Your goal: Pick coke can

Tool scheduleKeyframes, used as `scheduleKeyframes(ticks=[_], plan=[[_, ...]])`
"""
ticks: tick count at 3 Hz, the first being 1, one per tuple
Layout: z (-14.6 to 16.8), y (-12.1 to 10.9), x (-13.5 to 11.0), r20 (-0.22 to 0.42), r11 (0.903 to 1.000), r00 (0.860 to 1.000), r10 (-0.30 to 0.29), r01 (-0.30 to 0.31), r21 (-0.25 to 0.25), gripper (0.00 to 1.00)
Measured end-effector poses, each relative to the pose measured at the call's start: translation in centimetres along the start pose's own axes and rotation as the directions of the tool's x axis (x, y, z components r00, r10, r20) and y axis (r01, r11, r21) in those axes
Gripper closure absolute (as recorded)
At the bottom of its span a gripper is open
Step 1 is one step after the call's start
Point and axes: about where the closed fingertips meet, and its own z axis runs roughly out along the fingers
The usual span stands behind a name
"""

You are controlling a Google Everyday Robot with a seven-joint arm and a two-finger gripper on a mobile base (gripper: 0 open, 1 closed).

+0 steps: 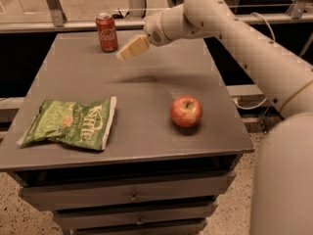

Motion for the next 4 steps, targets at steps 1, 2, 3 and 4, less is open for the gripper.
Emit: scheduleKeyframes(ticks=[1, 2, 3, 4], plan=[[4.4, -1.3, -0.8, 0.053, 0.9996, 0.999, 0.013, -0.012, -0.027, 0.00], [8.1, -2.6, -2.2, 0.111, 0.9987, 0.993, 0.037, -0.033, -0.037, 0.00], [9.5, -3.8, -3.3, 0.131, 0.9992, 0.991, 0.039, -0.039, -0.002, 0.00], [10.7, -4.2, -3.5, 0.144, 0.9981, 0.988, 0.048, -0.053, 0.031, 0.00]])
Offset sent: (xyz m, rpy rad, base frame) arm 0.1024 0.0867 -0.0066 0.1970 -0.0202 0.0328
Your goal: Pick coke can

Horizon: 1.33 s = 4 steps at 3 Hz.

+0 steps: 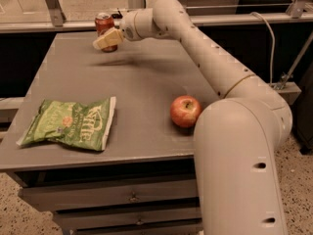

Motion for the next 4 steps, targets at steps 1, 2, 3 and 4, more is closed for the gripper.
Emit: scheduleKeyframes(ticks=[1, 2, 3, 4], plan=[[1.3, 0.0, 0.0, 0.018, 0.9997, 1.000, 0.026, -0.026, -0.004, 0.00], [2.7, 0.2, -0.5, 0.031, 0.9990, 0.999, 0.038, -0.038, -0.026, 0.14], [3.2, 0.0, -1.0, 0.023, 0.9995, 0.999, 0.023, -0.022, -0.024, 0.37], [2.0, -0.8, -0.6, 0.004, 0.9999, 1.000, 0.011, -0.011, -0.008, 0.68]])
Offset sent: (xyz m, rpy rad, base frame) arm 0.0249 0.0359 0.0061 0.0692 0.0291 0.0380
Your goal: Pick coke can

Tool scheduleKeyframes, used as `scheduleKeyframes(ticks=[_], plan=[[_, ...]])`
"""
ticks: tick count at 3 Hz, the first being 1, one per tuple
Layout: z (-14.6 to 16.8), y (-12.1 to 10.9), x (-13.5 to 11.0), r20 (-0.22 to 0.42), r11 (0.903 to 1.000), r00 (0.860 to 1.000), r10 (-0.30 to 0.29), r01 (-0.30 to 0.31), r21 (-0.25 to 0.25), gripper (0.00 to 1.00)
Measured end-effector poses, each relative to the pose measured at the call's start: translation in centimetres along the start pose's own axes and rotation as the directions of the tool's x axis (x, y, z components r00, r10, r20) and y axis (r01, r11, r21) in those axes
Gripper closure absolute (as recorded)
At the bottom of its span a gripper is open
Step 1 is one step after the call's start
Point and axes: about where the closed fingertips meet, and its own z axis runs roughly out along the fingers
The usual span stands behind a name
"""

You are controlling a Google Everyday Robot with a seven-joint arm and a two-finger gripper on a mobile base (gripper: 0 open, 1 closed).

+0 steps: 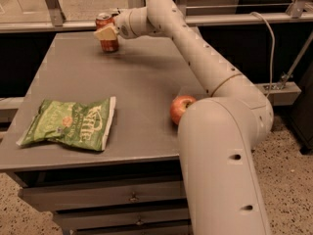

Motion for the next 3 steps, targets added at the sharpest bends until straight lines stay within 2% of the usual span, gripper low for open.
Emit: scheduleKeyframes(ticks=[1, 2, 3], plan=[[-2.5, -0.4, -0.2, 0.030, 0.9997, 0.999, 0.021, -0.021, -0.009, 0.98], [-6.7, 0.3, -2.2, 0.090, 0.9970, 0.995, 0.039, -0.032, -0.070, 1.00], [-14.0, 0.4, -5.1, 0.101, 0.9978, 0.995, -0.002, 0.008, -0.066, 1.00]])
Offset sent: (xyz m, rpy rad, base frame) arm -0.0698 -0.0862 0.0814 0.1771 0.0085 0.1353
